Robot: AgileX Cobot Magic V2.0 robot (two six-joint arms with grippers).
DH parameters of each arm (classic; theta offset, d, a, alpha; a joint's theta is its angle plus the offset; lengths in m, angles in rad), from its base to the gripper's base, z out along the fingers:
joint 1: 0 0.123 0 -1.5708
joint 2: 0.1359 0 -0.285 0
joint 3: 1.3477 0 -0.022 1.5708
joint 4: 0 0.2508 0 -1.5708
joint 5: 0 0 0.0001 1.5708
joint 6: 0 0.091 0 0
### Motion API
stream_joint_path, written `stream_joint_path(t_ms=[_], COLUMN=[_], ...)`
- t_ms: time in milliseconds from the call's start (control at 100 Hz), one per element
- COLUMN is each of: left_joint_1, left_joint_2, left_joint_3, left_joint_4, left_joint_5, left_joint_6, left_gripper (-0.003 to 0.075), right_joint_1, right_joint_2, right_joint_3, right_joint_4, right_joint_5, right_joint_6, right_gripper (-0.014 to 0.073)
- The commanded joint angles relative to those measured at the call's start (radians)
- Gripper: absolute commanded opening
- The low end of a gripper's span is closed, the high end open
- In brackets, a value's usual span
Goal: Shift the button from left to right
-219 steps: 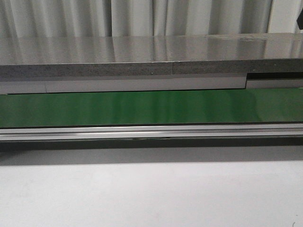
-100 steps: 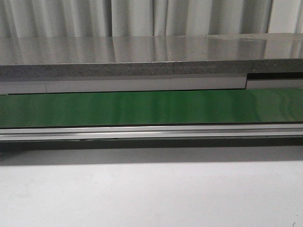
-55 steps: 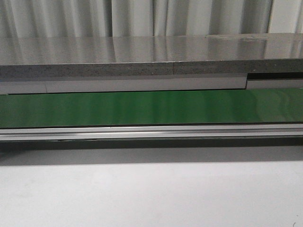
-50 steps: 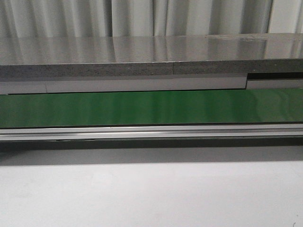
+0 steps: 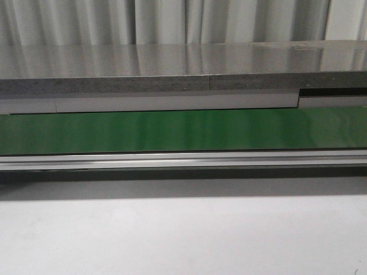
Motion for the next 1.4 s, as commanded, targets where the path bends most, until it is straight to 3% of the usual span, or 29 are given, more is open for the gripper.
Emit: stream_joint_path(t_ms=[0, 390, 640, 830, 1390], left_joint_1=[-0.007, -0.007, -0.007, -0.007, -0.007], left_joint_2=[0.005, 0.005, 0.005, 0.005, 0.005], left_joint_3=[-0.026, -0.026, -0.026, -0.026, -0.026], left_joint_4=[-0.012, -0.012, -0.012, -0.012, -0.012], left_joint_5=[-0.084, -0.084, -0.084, -0.084, -0.086], left_joint_6=[0.0, 0.0, 0.0, 0.0, 0.0], left_gripper=[-0.002, -0.002, -0.002, -0.002, -0.002], right_joint_1=[0.001, 0.001, -0.046, -0.079, -0.079], right_joint_2=[-0.001, -0.155, -0.376, -0.518, -0.514], right_joint_3=[-0.025, 0.017, 0.173, 0.272, 0.364], right_joint_4=[0.002, -0.107, -0.266, -0.266, -0.266], right_joint_5=[-0.068, -0.024, -0.024, -0.025, -0.102], right_joint_6=[-0.001, 0.018, 0.216, 0.258, 0.259], right_gripper=[-0.0067, -0.0067, -0.0067, -0.0067, -0.0067])
